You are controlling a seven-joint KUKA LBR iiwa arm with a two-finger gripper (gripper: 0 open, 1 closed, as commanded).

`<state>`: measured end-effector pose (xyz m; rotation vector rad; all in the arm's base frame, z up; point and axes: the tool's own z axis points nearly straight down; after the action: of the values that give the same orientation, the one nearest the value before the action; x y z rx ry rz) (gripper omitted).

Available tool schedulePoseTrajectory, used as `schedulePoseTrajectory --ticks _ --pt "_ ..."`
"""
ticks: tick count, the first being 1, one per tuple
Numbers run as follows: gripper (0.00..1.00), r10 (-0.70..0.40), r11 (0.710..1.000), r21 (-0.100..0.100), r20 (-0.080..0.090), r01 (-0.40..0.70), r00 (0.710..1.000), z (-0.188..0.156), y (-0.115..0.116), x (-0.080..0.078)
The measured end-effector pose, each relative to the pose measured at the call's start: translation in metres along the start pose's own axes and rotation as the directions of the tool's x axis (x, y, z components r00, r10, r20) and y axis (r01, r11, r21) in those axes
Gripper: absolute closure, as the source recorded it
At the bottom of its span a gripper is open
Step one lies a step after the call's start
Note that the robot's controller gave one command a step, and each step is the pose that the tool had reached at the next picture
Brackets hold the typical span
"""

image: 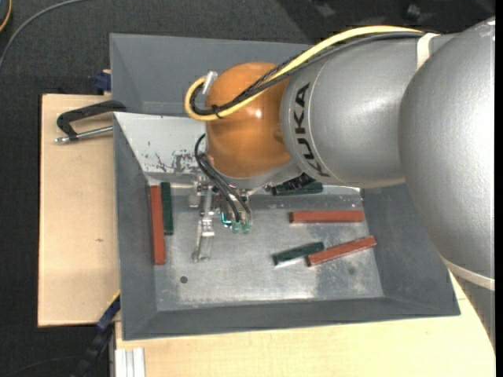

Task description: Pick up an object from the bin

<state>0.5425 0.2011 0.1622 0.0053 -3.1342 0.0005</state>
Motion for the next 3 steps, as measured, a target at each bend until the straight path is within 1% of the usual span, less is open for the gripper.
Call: schedulePoseTrajectory --ticks 1,2,3 --pt "0.0 -0.194 0.981 0.0 0.011 0.194 0.981 0.094 0.011 -0.045" --pt "0.0 -0.096 0.995 0.003 0.006 0.096 0.995 0.083 -0.085 -0.029" --pt "0.0 -0.074 0.997 0.003 0.005 0.073 0.997 0.091 -0.19 -0.002"
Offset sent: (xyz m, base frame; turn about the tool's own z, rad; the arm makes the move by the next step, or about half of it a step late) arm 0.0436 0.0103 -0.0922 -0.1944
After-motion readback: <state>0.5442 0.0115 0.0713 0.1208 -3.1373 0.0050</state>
